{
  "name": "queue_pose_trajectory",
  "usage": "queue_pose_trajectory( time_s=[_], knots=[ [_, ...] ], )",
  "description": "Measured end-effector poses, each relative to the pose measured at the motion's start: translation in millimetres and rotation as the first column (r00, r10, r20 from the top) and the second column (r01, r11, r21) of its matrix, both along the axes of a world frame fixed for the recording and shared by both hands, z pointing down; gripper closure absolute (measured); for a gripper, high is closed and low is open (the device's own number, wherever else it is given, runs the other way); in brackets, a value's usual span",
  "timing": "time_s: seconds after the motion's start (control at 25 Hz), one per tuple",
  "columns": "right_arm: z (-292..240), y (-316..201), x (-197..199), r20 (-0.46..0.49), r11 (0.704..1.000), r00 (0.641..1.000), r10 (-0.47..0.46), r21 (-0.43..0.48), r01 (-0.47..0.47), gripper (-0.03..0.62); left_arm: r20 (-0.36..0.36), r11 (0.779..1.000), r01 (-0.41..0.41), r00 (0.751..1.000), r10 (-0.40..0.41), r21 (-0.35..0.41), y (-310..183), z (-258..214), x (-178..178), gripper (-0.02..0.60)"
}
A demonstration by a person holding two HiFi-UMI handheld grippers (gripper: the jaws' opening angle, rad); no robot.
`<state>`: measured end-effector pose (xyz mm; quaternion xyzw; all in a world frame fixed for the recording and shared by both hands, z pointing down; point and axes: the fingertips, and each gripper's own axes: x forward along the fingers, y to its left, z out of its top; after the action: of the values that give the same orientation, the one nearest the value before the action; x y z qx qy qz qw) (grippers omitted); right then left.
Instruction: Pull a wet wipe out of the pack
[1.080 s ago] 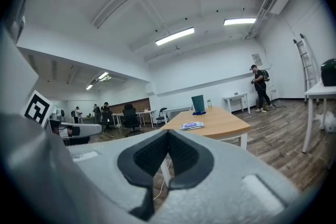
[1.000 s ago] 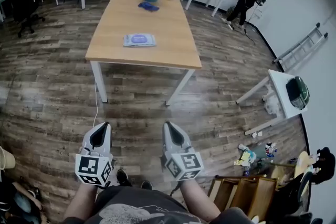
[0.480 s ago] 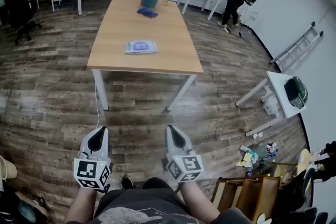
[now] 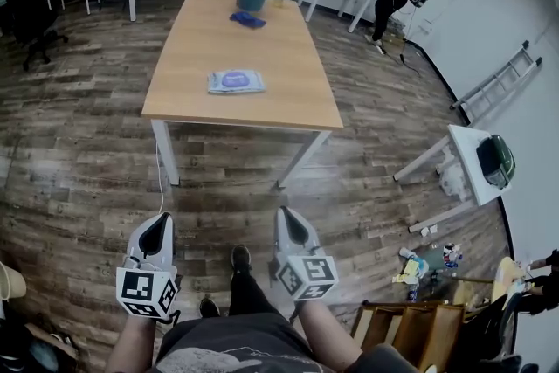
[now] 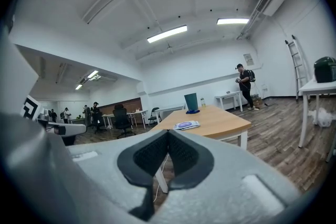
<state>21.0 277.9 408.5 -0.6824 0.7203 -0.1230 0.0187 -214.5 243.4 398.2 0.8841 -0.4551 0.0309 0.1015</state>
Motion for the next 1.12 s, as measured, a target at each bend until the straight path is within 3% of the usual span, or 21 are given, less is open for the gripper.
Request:
queue_pose_trajectory(
  time_s=[0.24, 0.6, 0.92, 1.12],
  knots=[
    [5, -57, 19, 0.009, 0.999, 0.999, -0.039, 0.006, 0.039, 0.605, 0.025, 0.999, 0.052, 0.998, -0.052, -0.016, -40, 8, 12, 0.563],
    [5, -145, 80, 0.035, 0.999, 0.998, -0.051, 0.004, 0.051, 0.605, 0.047, 0.999, 0.050, 0.998, -0.050, -0.002, -124, 0, 76, 0.563],
    [6, -195, 126, 0.039, 0.997, 0.996, -0.077, 0.003, 0.077, 0.605, 0.073, 0.997, 0.080, 0.994, -0.081, 0.010, -179, -1, 121, 0.563],
    [14, -218, 130, 0.040, 0.992, 0.992, -0.123, -0.013, 0.124, 0.605, 0.083, 0.996, 0.092, 0.992, -0.093, 0.016, -202, -2, 144, 0.563]
  ],
)
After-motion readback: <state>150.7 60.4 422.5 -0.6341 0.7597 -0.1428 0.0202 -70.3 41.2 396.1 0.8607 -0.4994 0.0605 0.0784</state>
